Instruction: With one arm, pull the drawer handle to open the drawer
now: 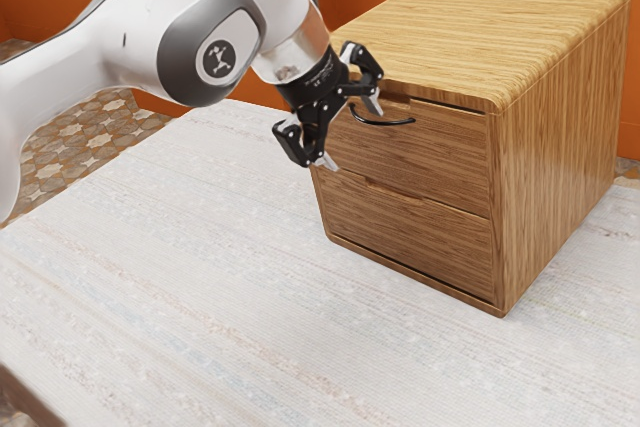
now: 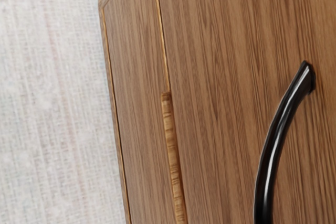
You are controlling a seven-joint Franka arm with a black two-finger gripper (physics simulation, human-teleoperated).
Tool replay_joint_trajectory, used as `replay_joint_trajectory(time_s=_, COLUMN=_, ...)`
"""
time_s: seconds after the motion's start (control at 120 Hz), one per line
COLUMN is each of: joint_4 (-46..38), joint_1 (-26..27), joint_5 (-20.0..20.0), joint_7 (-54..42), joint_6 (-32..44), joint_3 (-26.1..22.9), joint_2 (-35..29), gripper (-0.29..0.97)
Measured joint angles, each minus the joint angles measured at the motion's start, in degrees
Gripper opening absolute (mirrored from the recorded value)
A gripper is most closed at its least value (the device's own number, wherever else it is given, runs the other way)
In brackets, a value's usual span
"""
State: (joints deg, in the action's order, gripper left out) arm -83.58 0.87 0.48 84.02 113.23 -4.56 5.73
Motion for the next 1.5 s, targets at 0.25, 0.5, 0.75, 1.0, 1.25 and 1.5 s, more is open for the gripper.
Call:
replay_joint_trajectory(time_s=0.25, joint_4=-0.2, joint_1=-0.4, joint_5=0.0, joint_7=0.4, joint_6=-0.1, joint_3=0.1, joint_2=0.0, gripper=0.58)
replay_joint_trajectory(time_s=0.5, joint_4=-0.2, joint_1=-0.6, joint_5=0.0, joint_7=0.7, joint_6=-0.6, joint_3=0.0, joint_2=-0.2, gripper=0.38)
replay_joint_trajectory(time_s=0.75, joint_4=-0.1, joint_1=-0.6, joint_5=0.0, joint_7=1.0, joint_6=-1.3, joint_3=0.0, joint_2=-0.8, gripper=0.16)
replay_joint_trajectory(time_s=1.0, joint_4=-0.1, joint_1=-0.6, joint_5=-0.2, joint_7=1.2, joint_6=-2.3, joint_3=-0.1, joint_2=-1.3, gripper=-0.04)
replay_joint_trajectory(time_s=1.25, joint_4=-2.7, joint_1=-0.7, joint_5=-0.3, joint_7=1.3, joint_6=-3.1, joint_3=-0.1, joint_2=-3.7, gripper=-0.09)
replay_joint_trajectory(time_s=1.5, joint_4=-6.2, joint_1=-0.8, joint_5=-0.8, joint_7=1.5, joint_6=-3.5, joint_3=0.0, joint_2=-6.4, gripper=-0.1)
